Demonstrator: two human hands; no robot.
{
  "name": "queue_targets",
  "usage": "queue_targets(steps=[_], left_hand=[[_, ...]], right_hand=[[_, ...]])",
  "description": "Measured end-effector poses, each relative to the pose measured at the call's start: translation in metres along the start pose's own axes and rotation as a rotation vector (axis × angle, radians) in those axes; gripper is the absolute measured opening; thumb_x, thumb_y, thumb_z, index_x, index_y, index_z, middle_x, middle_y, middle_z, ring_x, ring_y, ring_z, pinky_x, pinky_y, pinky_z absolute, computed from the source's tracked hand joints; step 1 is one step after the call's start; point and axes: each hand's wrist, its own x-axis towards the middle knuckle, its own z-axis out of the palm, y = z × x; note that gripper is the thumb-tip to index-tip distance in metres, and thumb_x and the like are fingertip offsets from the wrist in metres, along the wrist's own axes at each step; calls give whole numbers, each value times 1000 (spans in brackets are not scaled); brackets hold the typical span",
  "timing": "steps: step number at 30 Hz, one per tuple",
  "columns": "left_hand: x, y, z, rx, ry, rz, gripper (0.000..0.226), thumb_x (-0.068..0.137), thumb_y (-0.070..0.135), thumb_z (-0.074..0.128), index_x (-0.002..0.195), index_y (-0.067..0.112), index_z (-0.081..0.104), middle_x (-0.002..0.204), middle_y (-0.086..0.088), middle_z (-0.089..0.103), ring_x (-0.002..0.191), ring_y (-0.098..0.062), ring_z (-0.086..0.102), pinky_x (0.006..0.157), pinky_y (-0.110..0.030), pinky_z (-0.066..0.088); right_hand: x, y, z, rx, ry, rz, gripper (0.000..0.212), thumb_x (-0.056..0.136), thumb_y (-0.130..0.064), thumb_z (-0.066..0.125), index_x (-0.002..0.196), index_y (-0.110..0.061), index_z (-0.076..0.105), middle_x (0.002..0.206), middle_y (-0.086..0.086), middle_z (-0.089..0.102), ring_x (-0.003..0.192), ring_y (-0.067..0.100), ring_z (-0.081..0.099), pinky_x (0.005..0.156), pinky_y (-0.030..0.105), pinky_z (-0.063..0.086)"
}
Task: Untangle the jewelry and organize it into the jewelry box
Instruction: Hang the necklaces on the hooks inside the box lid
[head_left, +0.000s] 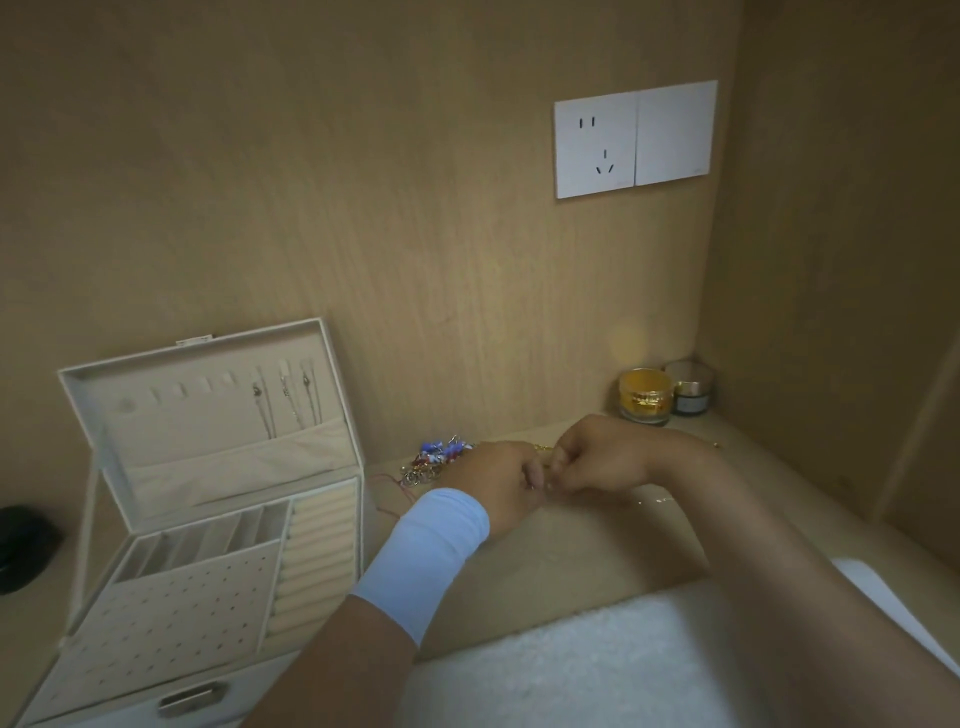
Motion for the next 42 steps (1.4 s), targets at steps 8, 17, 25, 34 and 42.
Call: queue_targets(steps=[8,17,25,34,42], left_hand=[[-30,-20,-56,-255,175,45,20,83,18,62,73,34,69,75,12,67,70,-6,61,68,-20,45],[-85,-78,-122,-356,376,-1,16,91,22,63,82,29,74,68,17,64,65,-4,57,68,-24,45],[-138,-141,-158,-309,254,-158,24,90,15,61,81,32,76,77,7,72,70,-14,63,71,-25,51],[-157,-178,-181,-410,203,-284,19,94,12,55,85,15,71,70,8,70,60,-9,58,56,-18,47],[-157,-204,-178,-171,-26,-478,20,88,18,57,83,12,75,77,-2,75,62,-9,62,73,-24,50]], right_hand=[[-18,-39,-5,429,-105,-176,9,96,-10,62,90,-14,68,68,3,63,55,14,57,59,27,45],[-23,-106,7,473,-192,-260,12,98,-17,60,97,-13,72,61,2,55,48,15,46,47,25,44],[0,-167,35,473,-162,-302,15,93,-19,66,88,-16,79,76,8,72,48,15,52,47,24,42],[29,-219,65,199,-187,-287,8,87,-20,76,93,-20,81,69,-8,70,51,4,48,49,19,42],[42,-220,72,61,-139,-224,5,84,-31,78,85,-27,80,60,-21,67,60,-7,57,61,14,43]])
